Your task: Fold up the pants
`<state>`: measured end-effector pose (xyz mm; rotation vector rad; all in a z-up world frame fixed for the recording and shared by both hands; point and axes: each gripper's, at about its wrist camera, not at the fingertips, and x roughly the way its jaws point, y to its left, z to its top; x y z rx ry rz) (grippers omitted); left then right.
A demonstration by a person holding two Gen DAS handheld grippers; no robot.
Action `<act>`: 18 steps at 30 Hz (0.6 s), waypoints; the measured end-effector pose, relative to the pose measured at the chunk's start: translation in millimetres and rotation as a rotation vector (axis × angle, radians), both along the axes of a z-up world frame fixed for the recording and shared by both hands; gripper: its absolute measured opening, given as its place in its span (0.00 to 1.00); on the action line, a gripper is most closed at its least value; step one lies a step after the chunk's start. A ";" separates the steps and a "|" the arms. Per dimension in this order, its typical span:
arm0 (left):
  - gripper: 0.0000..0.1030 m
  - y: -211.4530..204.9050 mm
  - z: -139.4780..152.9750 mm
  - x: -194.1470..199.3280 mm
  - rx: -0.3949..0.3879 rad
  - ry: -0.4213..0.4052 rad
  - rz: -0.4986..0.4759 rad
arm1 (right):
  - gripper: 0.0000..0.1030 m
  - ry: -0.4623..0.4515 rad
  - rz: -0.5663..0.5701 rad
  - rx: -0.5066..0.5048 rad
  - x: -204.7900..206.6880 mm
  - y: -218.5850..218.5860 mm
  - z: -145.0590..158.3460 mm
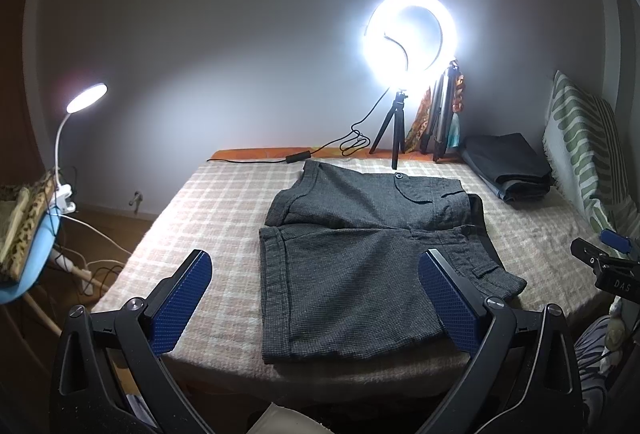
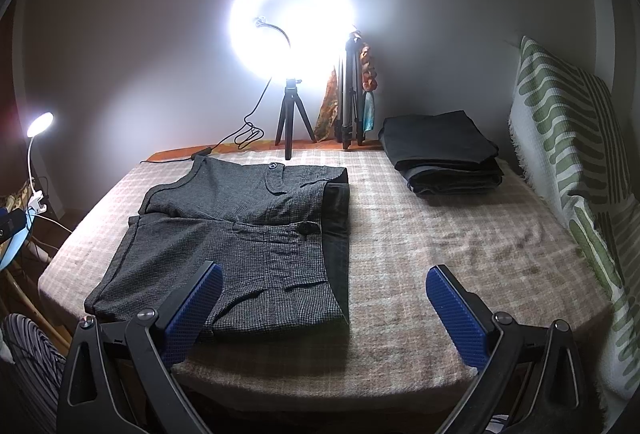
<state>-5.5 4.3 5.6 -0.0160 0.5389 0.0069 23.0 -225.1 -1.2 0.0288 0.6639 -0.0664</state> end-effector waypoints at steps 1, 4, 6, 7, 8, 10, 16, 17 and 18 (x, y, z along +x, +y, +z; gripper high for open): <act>1.00 -0.4 -0.1 -0.2 0.000 0.000 0.000 | 1.00 0.000 0.000 -0.001 0.2 0.1 0.0; 1.00 0.2 0.8 3.9 -0.004 0.005 -0.005 | 1.00 0.000 0.004 0.000 1.2 0.8 -0.3; 1.00 0.6 0.2 4.3 -0.003 0.005 -0.006 | 1.00 0.001 0.006 0.000 2.0 1.3 -0.6; 1.00 0.7 0.2 4.5 -0.004 0.005 -0.006 | 1.00 0.000 0.007 0.000 2.0 1.6 -0.8; 1.00 0.4 0.1 4.8 -0.004 0.006 -0.006 | 1.00 0.000 0.007 0.000 2.3 1.8 -0.8; 1.00 0.5 0.1 4.2 -0.004 0.005 -0.005 | 1.00 0.000 0.009 0.001 3.0 2.5 -1.2; 1.00 1.0 -0.1 4.8 -0.005 0.007 -0.007 | 1.00 0.001 0.011 0.005 2.2 2.0 -2.0; 1.00 0.9 -0.2 4.7 -0.005 0.007 -0.007 | 1.00 0.001 0.011 0.005 2.2 2.0 -2.0; 1.00 0.7 -0.2 4.7 -0.005 0.007 -0.007 | 1.00 0.000 0.011 0.005 2.1 2.0 -2.1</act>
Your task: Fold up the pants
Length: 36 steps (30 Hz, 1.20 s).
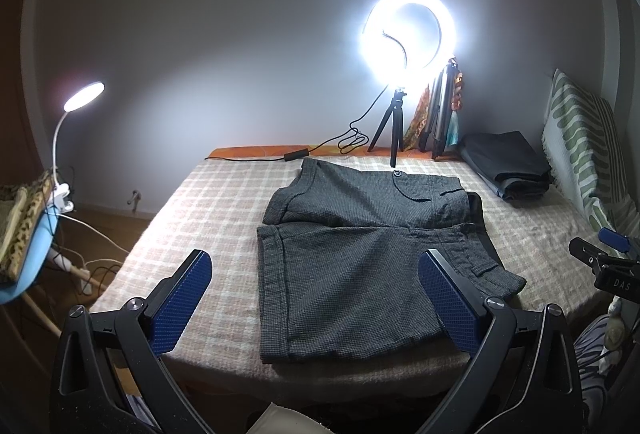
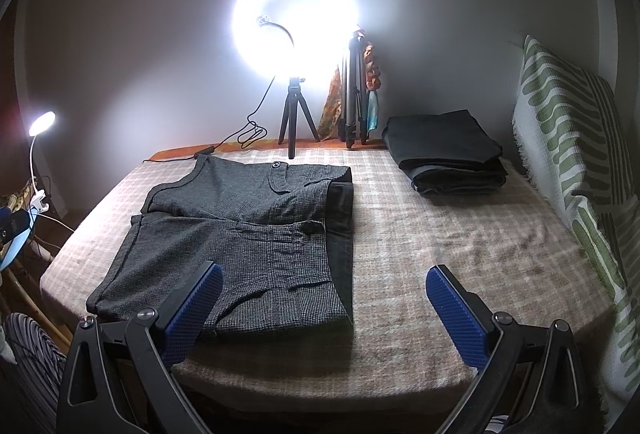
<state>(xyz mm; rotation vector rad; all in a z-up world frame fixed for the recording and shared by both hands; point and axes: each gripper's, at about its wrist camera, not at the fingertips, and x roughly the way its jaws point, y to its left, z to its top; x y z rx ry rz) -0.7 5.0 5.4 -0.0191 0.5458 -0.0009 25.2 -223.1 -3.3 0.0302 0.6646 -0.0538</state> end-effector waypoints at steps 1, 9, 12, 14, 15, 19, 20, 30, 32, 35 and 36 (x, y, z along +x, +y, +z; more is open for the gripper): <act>1.00 -0.3 -0.1 0.1 0.000 0.000 0.000 | 1.00 0.000 0.000 0.000 0.1 0.1 0.0; 1.00 -0.1 -3.3 2.2 0.002 0.006 -0.004 | 1.00 0.002 0.003 0.001 0.6 0.8 -1.6; 1.00 -0.2 -4.1 3.0 0.003 0.008 -0.003 | 1.00 0.004 0.006 0.003 1.6 1.3 -2.5; 1.00 -0.3 -5.8 3.9 0.009 0.011 -0.006 | 1.00 0.005 0.011 0.004 2.2 1.3 -3.6; 1.00 1.8 -7.1 5.3 0.015 0.015 -0.007 | 1.00 0.006 0.014 0.002 2.8 1.7 -4.4; 1.00 9.7 -11.5 10.0 0.032 0.035 -0.026 | 0.99 0.010 0.021 0.000 4.7 -0.6 -6.0; 1.00 12.6 -13.1 12.3 0.038 0.043 -0.035 | 0.99 0.011 0.025 -0.001 5.2 -1.6 -6.1; 0.99 38.9 -34.0 34.0 0.095 0.080 -0.238 | 0.98 0.020 0.160 -0.089 21.1 -5.3 -11.3; 0.99 36.5 -39.3 39.7 0.122 0.112 -0.283 | 0.98 0.027 0.205 -0.100 25.8 -4.2 -13.6; 0.93 33.3 -51.8 47.2 0.144 0.173 -0.363 | 0.98 0.062 0.319 -0.121 33.9 0.6 -19.7; 0.89 30.9 -56.9 49.3 0.150 0.196 -0.392 | 0.97 0.078 0.344 -0.129 36.3 3.0 -22.1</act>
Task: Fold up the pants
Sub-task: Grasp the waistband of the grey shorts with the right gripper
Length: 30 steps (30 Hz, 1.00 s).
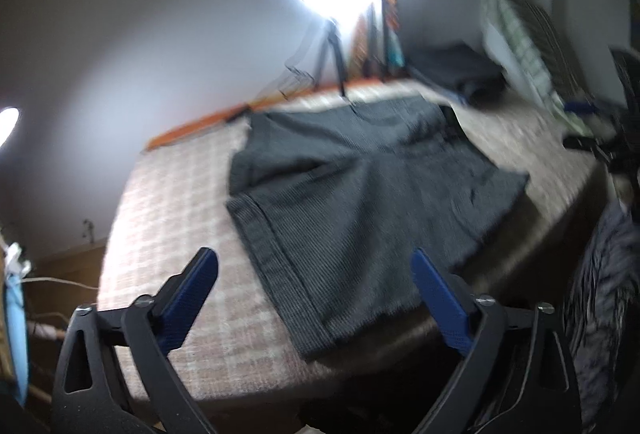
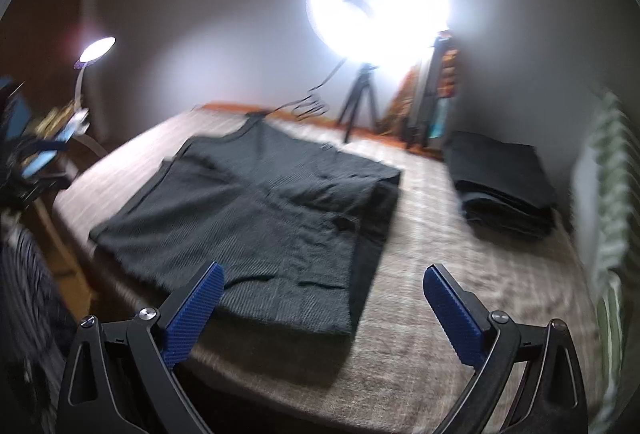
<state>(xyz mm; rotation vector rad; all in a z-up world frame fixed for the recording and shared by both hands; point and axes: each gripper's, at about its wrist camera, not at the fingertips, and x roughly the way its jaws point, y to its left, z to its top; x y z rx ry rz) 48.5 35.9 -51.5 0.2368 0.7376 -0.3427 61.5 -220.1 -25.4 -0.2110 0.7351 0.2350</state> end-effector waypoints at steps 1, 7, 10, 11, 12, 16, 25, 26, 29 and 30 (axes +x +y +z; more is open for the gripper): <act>0.85 -2.7 -5.4 1.6 0.007 0.023 -0.031 | 0.96 0.020 0.029 -0.015 3.1 2.5 -3.7; 0.73 -14.4 -37.8 4.8 0.048 0.141 -0.165 | 0.86 0.176 0.251 -0.166 13.0 30.0 -42.3; 0.73 -17.6 -51.4 7.8 0.082 0.179 -0.201 | 0.81 0.224 0.354 -0.270 13.0 46.4 -65.2; 0.73 -19.2 -56.1 8.0 0.096 0.191 -0.217 | 0.80 0.233 0.377 -0.300 13.1 50.5 -71.9; 0.73 -21.8 -60.5 8.4 0.112 0.203 -0.233 | 0.77 0.246 0.401 -0.338 13.1 55.1 -80.5; 0.73 -28.4 -70.5 10.8 0.151 0.221 -0.279 | 0.70 0.274 0.459 -0.428 17.3 61.2 -104.3; 0.73 -40.7 -92.6 15.6 0.209 0.240 -0.357 | 0.30 0.286 0.478 -0.498 26.0 58.4 -116.0; 0.73 -42.3 -94.1 14.3 0.219 0.236 -0.366 | 0.27 0.283 0.471 -0.488 26.9 57.9 -112.6; 0.73 -47.3 -100.4 12.8 0.264 0.221 -0.378 | 0.16 0.274 0.459 -0.458 34.5 57.9 -103.3; 0.73 -48.3 -102.6 12.7 0.278 0.215 -0.376 | 0.12 0.278 0.456 -0.437 37.4 56.8 -98.1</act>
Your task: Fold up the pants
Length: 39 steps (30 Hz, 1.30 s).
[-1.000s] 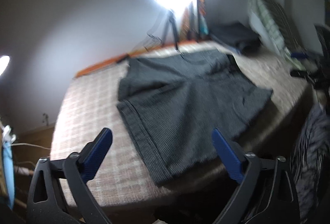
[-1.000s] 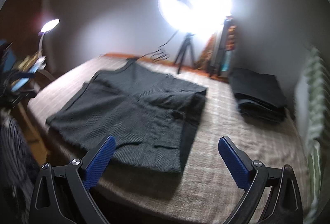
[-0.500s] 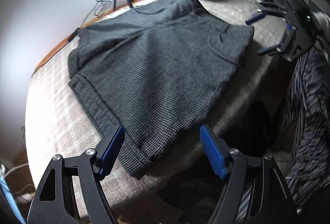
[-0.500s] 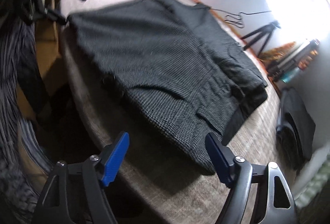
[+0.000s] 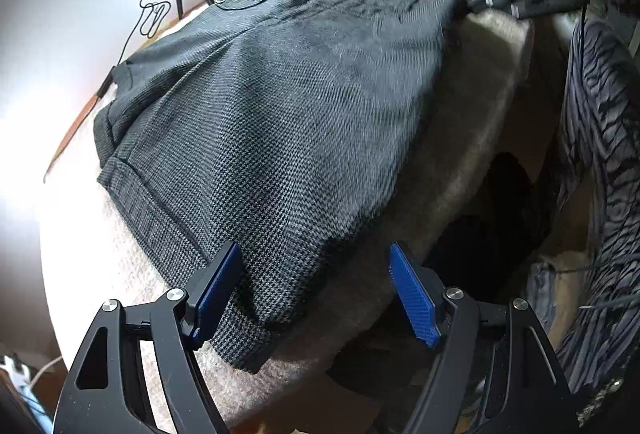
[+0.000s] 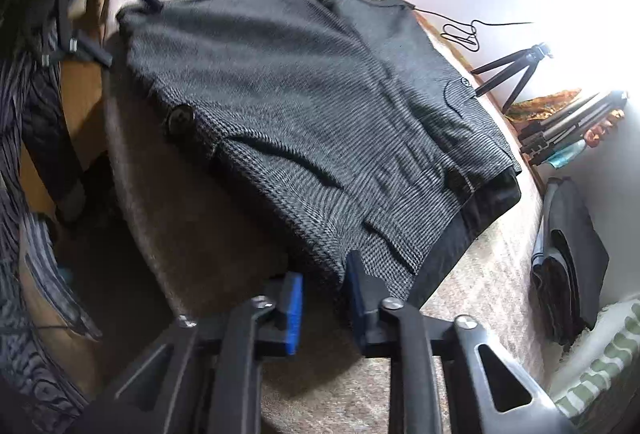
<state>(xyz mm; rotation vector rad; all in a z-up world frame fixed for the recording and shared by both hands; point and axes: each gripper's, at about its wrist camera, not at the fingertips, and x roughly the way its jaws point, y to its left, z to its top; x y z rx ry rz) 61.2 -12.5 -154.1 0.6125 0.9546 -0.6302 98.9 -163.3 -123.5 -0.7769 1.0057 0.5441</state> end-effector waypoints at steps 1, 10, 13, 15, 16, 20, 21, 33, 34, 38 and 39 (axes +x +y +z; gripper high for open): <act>0.73 -0.8 -1.0 0.3 0.003 -0.002 0.000 | 0.12 0.000 -0.007 0.011 1.9 0.3 4.0; 0.41 18.9 -0.8 22.0 -0.027 -0.028 0.120 | 0.10 -0.040 -0.043 0.063 15.1 -0.6 34.1; 0.11 30.7 8.7 28.7 -0.161 0.026 0.097 | 0.10 -0.049 -0.053 0.078 10.7 -0.6 36.3; 0.09 33.0 21.9 30.8 -0.168 -0.027 0.093 | 0.10 -0.069 -0.068 0.086 9.2 -0.7 38.5; 0.08 33.0 26.5 31.0 -0.166 -0.044 0.089 | 0.09 -0.073 -0.073 0.099 8.7 -1.6 41.2; 0.07 35.8 60.1 36.1 -0.192 -0.142 0.080 | 0.09 -0.108 -0.103 0.142 9.0 -5.5 55.9; 0.07 37.4 68.4 38.7 -0.207 -0.157 0.085 | 0.09 -0.122 -0.110 0.155 10.4 -7.1 62.4; 0.07 38.5 152.5 117.9 -0.228 -0.332 0.070 | 0.08 -0.244 -0.130 0.218 57.9 -12.7 126.7; 0.07 39.0 155.7 120.7 -0.224 -0.337 0.067 | 0.08 -0.252 -0.131 0.215 64.1 -13.0 129.7; 0.07 32.7 171.9 168.2 -0.208 -0.354 0.056 | 0.08 -0.267 -0.155 0.213 105.2 -19.1 146.1; 0.07 31.9 173.6 173.2 -0.206 -0.353 0.055 | 0.08 -0.264 -0.163 0.218 118.9 -21.6 148.7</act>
